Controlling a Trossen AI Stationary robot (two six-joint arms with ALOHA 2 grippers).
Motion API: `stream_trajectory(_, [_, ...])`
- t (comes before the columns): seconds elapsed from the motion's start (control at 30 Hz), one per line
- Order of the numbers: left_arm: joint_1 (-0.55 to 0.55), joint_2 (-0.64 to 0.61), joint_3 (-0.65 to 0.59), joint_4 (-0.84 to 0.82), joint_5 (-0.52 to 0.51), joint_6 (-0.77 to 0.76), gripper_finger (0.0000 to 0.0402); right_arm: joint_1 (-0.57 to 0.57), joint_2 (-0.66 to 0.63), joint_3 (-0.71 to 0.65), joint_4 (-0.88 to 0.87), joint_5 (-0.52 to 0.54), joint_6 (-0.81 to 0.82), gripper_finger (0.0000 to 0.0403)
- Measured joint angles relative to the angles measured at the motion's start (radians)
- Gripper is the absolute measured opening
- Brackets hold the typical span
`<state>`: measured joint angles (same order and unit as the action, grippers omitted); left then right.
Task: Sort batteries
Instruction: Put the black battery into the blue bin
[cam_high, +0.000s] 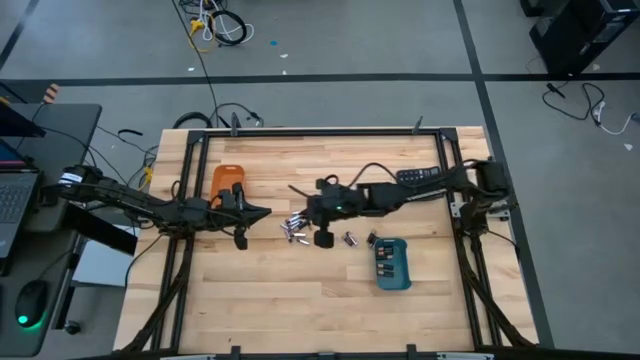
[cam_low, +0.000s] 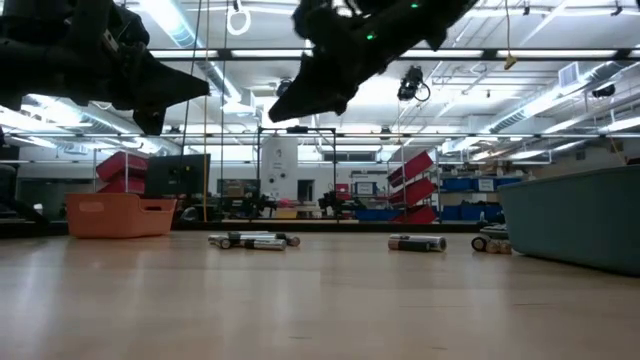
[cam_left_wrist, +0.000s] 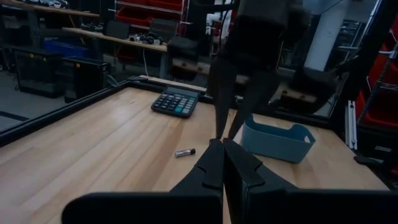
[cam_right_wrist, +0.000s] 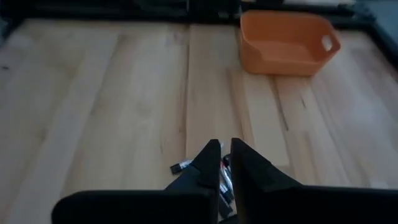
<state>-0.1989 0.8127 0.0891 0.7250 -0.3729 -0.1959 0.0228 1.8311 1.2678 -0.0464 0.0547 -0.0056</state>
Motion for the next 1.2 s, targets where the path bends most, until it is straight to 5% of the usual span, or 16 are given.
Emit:
stream_trajectory(0.37, [0.0, 0.0, 0.0, -0.011, 0.0, 0.0, 0.0, 0.0, 0.159, 0.19, -0.288, 0.0, -0.102, 0.0031])
stream_trajectory(1.2, [0.0, 0.028, -0.002, -0.027, -0.002, 0.005, 0.0, 0.001, 0.296, 0.185, -0.197, 0.031, -0.047, 0.0114])
